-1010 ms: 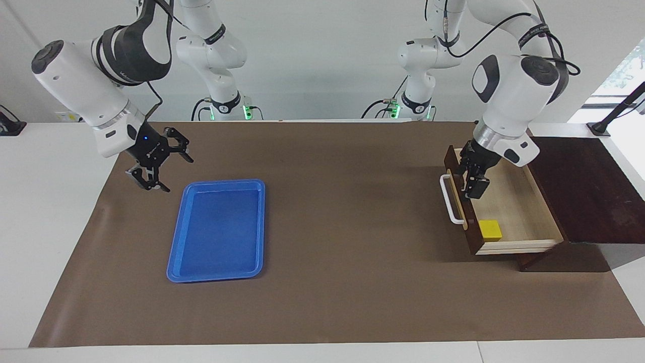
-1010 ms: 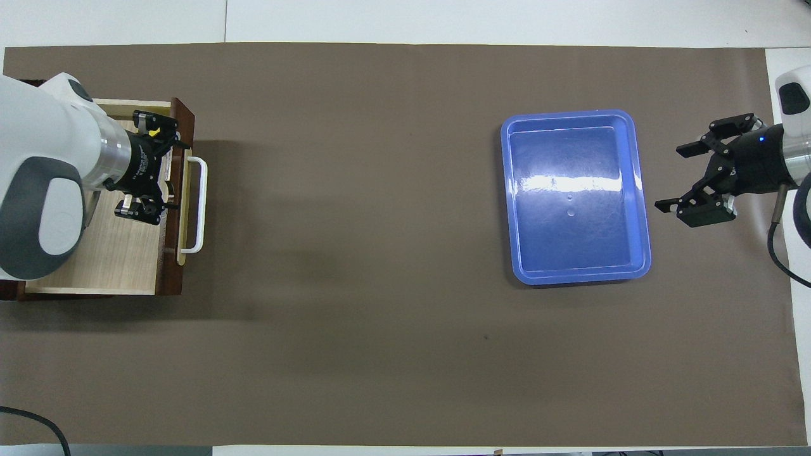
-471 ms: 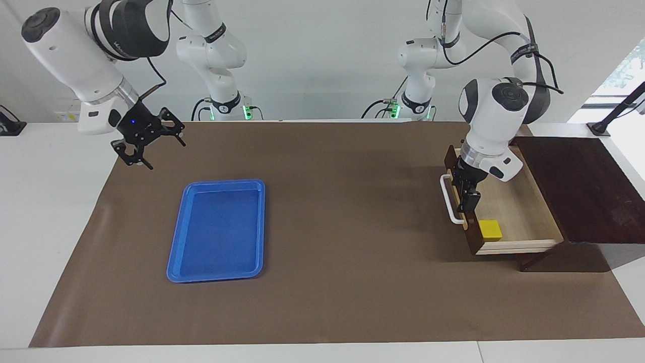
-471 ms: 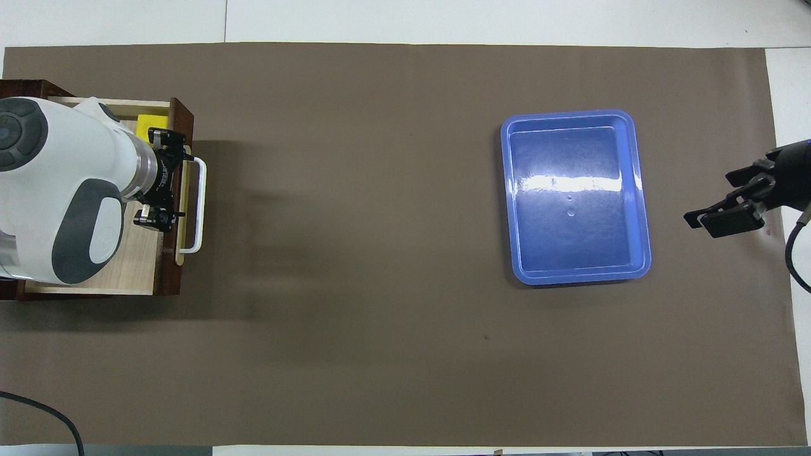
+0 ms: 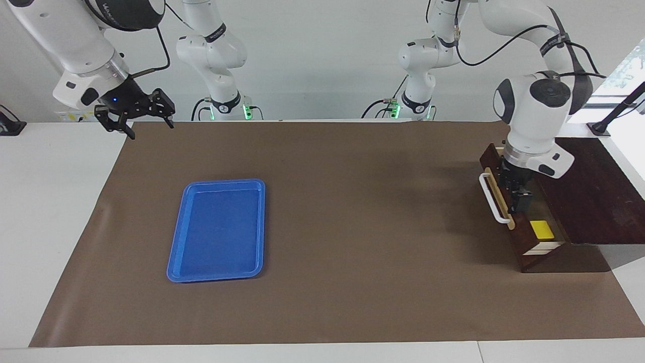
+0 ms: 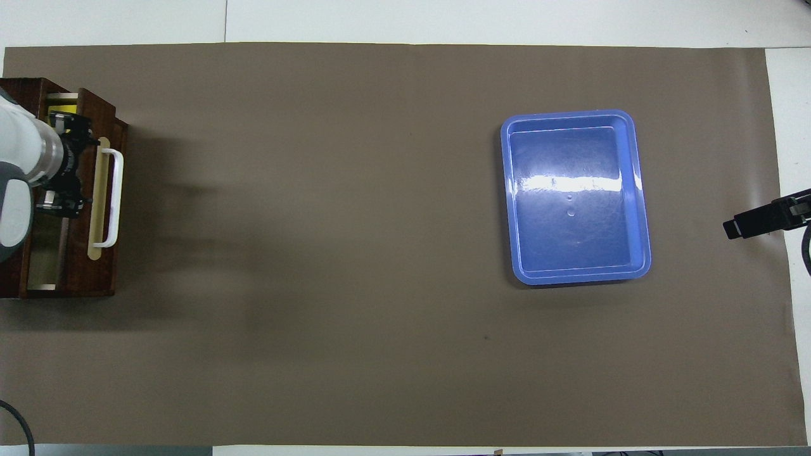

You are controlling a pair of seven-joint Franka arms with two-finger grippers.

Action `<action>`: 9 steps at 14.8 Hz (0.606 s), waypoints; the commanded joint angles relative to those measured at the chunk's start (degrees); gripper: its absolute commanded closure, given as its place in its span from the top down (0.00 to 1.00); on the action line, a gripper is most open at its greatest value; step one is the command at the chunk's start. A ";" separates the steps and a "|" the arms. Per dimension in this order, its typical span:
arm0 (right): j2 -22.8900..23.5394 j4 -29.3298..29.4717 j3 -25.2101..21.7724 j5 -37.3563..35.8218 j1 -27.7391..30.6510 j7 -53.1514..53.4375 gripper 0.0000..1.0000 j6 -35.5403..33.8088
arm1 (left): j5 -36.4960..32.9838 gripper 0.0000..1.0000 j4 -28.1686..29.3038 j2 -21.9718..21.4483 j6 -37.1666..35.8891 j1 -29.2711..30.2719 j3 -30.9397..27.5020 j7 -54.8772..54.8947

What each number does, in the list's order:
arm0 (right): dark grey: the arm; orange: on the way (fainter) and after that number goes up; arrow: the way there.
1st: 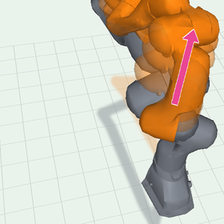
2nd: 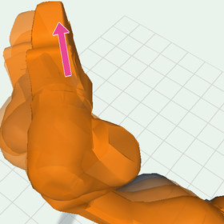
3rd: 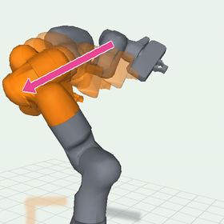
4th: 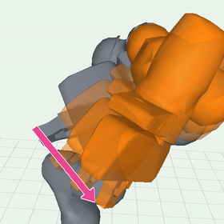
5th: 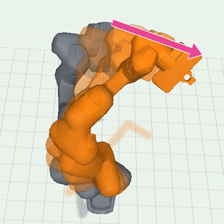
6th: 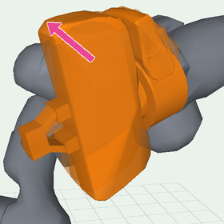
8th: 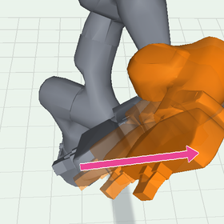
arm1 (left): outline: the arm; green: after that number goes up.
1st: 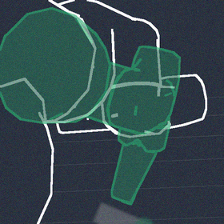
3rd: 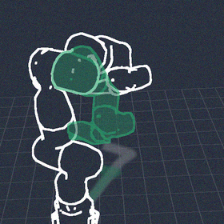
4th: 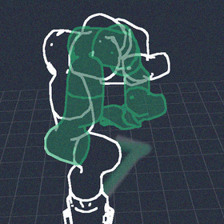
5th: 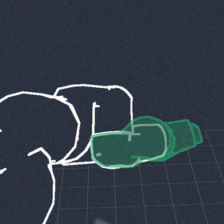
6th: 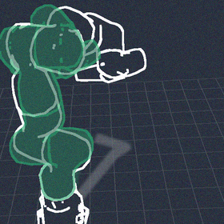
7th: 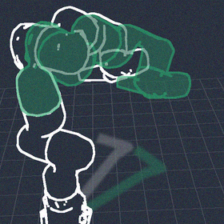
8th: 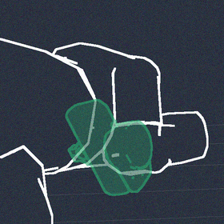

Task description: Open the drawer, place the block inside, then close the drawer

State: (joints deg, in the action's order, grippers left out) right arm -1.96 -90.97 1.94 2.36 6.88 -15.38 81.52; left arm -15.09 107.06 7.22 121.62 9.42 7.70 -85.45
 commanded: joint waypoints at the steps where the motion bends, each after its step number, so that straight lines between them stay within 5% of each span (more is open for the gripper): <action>1: 0.21 1.94 -0.44 -3.23 -1.08 7.45 1.00 -3.90 | -1.79 1.00 -0.80 0.86 1.33 4.19 0.38 3.80; 6: -0.50 -2.18 -1.58 -4.46 -1.87 10.54 1.00 3.02 | -1.35 1.00 -2.37 0.25 -0.41 1.41 1.00 5.90; 9: 0.38 -2.63 -2.47 -4.47 -2.31 10.55 1.00 5.31 | 4.06 1.00 -4.04 -4.05 -8.92 0.07 1.96 25.07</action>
State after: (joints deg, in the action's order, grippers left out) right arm -1.42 -92.18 0.27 -0.83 5.49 -6.01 84.69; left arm -14.41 103.84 6.76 118.16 10.55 9.67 -72.60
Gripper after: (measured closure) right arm 0.000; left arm 0.000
